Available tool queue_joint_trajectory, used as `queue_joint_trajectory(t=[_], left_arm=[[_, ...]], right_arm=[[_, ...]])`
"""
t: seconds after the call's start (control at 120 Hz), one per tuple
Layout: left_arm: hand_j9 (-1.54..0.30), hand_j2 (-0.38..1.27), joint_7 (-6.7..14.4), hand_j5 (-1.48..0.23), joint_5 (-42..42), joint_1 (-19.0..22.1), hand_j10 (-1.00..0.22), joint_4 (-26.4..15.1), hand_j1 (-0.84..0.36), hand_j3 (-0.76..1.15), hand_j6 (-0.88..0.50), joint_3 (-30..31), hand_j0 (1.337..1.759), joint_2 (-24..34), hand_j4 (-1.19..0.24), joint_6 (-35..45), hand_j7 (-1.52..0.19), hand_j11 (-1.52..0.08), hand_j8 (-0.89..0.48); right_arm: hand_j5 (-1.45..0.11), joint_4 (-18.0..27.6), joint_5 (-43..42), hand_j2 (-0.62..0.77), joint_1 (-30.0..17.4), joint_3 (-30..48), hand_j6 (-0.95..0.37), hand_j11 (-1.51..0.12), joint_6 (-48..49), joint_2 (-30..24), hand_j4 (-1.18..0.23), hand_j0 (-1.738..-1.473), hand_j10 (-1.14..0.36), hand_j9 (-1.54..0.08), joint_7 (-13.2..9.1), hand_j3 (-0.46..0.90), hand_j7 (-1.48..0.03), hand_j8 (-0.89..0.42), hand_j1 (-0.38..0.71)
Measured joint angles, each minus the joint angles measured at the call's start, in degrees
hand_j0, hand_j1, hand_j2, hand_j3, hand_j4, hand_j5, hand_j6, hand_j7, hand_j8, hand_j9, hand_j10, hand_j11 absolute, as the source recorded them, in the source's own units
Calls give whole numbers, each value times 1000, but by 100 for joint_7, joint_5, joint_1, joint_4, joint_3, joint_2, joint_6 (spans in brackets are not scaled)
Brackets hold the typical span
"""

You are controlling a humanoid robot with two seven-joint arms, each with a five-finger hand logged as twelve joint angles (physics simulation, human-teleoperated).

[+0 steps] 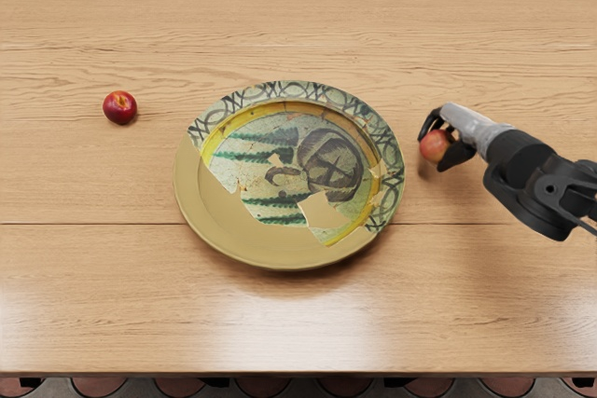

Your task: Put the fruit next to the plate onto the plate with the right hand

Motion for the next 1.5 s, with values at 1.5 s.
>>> queue_joint_trajectory(t=[1.5], left_arm=[[-11,2,0,-11,0,0,-9,0,339,0,-9,2,1658,0,-9,0,-11,-11,-9]], right_arm=[[-687,16,-5,155,-91,341,-253,-682,197,1613,-398,-1652,-501,-682,4,0,-664,-299,138]])
